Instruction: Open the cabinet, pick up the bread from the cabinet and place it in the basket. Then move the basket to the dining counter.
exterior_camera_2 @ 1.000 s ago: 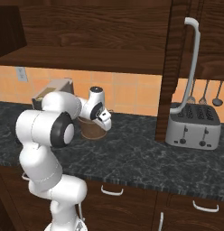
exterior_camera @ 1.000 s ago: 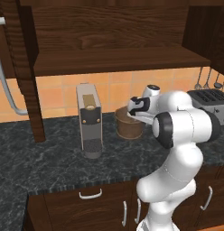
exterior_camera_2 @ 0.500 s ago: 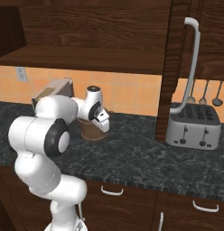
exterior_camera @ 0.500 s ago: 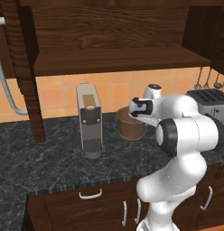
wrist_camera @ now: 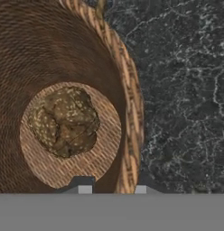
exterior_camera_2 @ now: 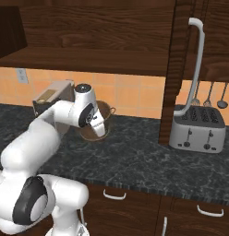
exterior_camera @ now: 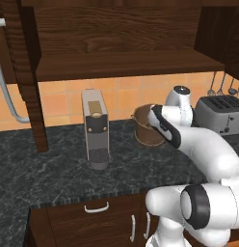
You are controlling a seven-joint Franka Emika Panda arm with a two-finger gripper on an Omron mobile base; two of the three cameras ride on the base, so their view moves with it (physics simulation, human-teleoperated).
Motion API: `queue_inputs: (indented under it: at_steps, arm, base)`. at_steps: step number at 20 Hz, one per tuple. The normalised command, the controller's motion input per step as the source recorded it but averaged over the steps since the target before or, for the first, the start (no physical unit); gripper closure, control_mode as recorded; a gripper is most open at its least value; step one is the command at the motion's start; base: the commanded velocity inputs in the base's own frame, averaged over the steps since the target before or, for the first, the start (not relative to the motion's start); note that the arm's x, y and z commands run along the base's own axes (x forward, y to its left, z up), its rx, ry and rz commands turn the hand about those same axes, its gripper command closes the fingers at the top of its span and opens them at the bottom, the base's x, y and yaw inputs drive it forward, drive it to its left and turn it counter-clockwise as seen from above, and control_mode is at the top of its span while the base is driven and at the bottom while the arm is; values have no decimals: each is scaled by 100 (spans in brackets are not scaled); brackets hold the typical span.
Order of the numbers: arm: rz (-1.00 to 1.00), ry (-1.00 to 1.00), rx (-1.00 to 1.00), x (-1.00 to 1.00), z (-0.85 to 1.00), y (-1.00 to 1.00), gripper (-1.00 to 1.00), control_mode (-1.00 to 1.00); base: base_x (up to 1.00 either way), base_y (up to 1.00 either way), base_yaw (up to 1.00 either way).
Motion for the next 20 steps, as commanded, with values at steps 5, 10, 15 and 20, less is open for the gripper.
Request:
queue_inputs:
  at_steps: [5,10,15,20]
  arm:
    - [-2,-3,0,-100,86,-2,100,-100]
    - [-2,18,0,-84,81,-3,100,-100]
    - [1,5,0,-99,16,1,100,-100]
    - [5,0,0,-88,24,11,100,-100]
  base:
    - [0,0,0]
    - [0,0,0]
    - [0,0,0]
    - [0,0,0]
